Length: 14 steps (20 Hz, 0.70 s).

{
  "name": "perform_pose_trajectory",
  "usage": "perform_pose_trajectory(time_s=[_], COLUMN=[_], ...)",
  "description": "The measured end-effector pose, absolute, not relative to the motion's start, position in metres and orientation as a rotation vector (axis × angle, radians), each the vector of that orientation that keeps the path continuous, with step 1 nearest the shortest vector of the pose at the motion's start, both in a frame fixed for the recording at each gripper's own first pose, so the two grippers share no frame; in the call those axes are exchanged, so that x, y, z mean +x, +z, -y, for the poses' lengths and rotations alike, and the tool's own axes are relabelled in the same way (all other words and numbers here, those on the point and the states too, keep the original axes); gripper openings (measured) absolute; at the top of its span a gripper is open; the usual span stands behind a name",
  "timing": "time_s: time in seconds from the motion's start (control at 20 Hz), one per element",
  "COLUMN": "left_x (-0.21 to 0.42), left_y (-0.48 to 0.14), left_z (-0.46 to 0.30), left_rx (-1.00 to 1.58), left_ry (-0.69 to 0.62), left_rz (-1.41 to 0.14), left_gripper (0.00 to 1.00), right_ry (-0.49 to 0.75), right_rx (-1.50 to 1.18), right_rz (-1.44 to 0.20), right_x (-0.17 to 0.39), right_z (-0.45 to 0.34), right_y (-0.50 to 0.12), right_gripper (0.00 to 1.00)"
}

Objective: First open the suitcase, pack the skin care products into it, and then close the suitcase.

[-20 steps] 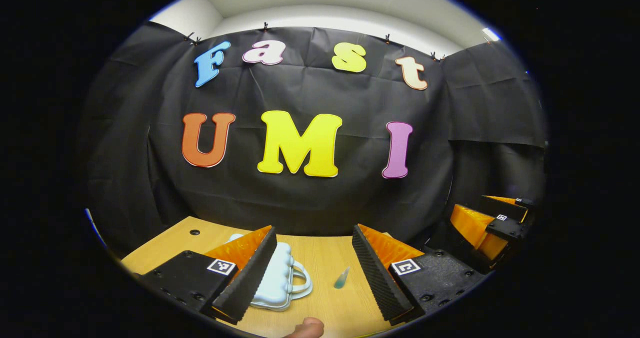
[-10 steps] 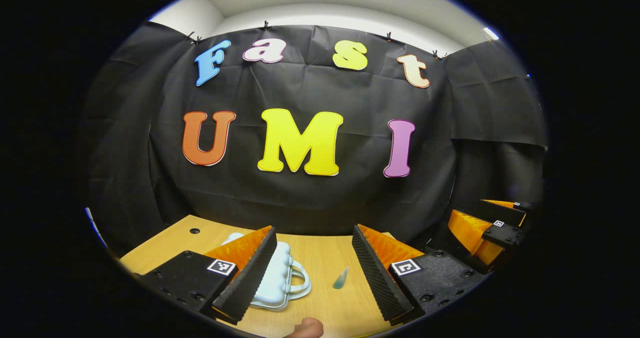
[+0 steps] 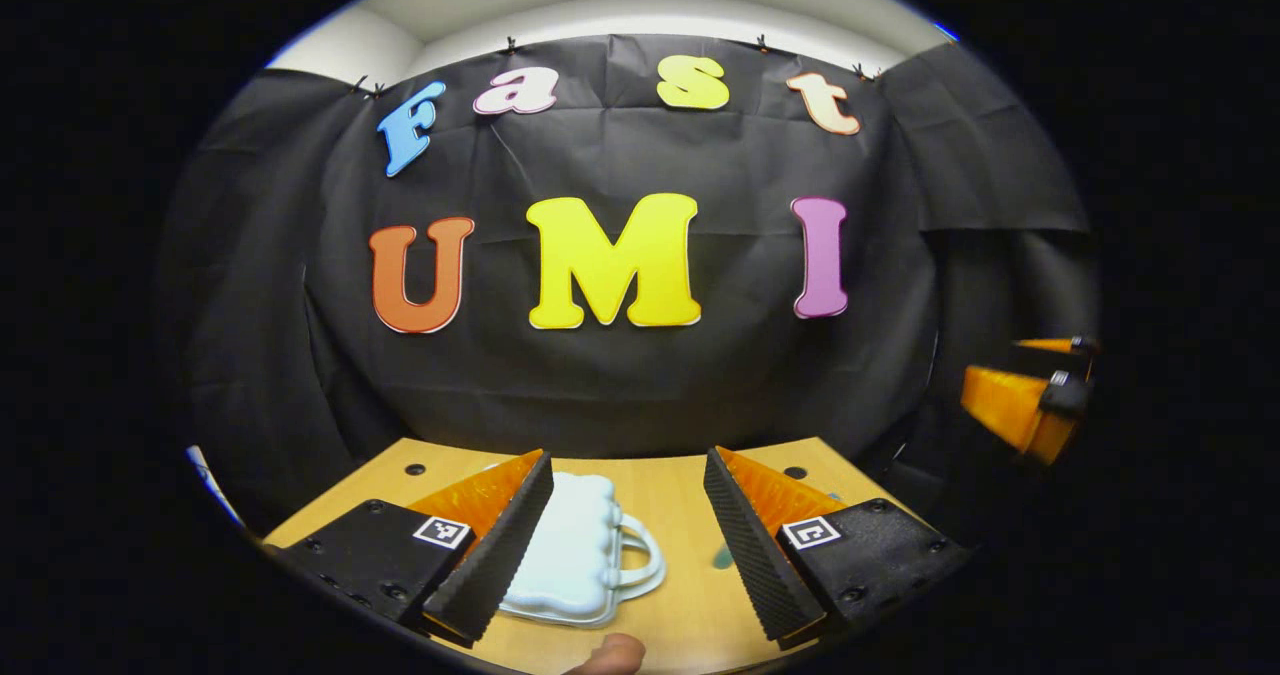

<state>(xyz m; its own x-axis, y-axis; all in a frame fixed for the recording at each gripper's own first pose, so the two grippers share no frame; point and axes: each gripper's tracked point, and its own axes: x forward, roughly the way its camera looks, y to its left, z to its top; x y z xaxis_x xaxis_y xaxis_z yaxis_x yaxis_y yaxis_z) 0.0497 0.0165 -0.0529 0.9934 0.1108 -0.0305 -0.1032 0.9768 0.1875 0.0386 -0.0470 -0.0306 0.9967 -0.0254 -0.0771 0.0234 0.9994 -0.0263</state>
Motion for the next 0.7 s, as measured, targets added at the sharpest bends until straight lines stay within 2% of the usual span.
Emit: perform_pose_trajectory(time_s=[0.35, 0.6, 0.7], left_x=[0.08, 0.106, 0.111], left_y=[-0.159, -0.218, -0.238], left_z=[-0.031, -0.021, -0.026], left_rx=[0.564, 0.874, 0.947], left_ry=[0.126, 0.069, 0.09], left_rz=[-0.169, -0.222, -0.265], left_gripper=[0.98, 0.97, 0.97], right_ry=[-0.152, -0.135, -0.113], right_rx=[-0.003, 0.001, 0.003], right_rz=[-0.142, -0.192, -0.204], right_x=[0.058, 0.072, 0.079], right_z=[0.123, 0.141, 0.143], right_y=[-0.057, -0.083, -0.09], right_gripper=[0.8, 0.8, 0.79])
